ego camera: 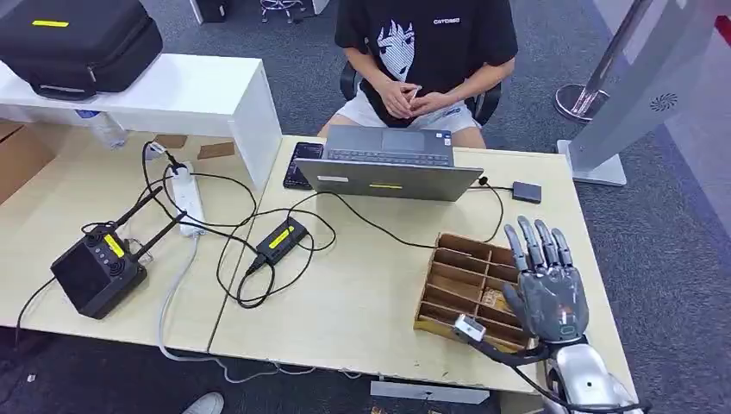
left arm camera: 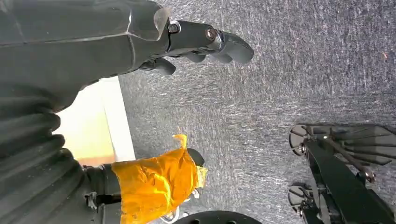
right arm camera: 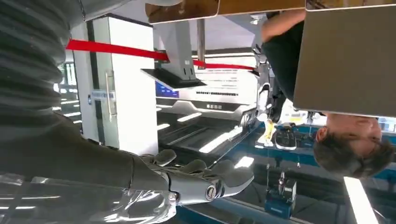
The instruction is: Pass the card to the sensor for recognition and then transmit it.
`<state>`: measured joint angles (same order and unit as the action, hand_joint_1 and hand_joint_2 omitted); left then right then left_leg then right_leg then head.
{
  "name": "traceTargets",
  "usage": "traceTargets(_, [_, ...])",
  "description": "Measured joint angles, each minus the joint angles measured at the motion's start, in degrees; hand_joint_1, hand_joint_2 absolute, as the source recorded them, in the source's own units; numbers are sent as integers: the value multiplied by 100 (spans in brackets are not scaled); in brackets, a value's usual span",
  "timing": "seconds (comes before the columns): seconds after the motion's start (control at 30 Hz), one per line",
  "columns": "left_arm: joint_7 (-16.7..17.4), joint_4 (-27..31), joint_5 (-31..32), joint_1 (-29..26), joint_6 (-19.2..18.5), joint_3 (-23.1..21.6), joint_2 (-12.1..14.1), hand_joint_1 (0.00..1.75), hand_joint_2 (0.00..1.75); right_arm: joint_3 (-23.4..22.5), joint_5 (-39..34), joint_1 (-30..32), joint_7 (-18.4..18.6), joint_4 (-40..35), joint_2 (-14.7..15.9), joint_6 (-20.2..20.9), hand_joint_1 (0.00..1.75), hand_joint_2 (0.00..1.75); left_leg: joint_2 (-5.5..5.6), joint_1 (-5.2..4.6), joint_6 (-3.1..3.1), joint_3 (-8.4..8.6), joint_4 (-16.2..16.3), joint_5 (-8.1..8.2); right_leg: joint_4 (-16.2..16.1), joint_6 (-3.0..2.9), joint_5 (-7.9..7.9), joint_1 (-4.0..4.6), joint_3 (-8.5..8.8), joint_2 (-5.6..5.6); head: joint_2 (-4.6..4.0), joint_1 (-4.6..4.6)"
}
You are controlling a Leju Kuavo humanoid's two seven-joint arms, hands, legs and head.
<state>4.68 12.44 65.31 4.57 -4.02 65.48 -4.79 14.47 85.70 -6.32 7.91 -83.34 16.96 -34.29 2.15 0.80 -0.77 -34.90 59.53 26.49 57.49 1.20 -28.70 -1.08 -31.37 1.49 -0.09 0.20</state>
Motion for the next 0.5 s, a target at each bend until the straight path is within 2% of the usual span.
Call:
traceTargets(0.23, [2, 0, 9, 0, 0, 0, 0, 0, 175, 61, 109, -27, 149, 127, -2, 2, 0, 175, 0, 0, 0, 0, 0, 0, 0, 0, 0, 0, 0, 0, 0, 0])
traceTargets(0.5, [2, 0, 44, 0, 0, 0, 0, 0, 175, 72, 319, -119, 435, 326, -2, 199, 0, 175, -1, 0, 0, 0, 0, 0, 0, 0, 0, 0, 0, 0, 0, 0])
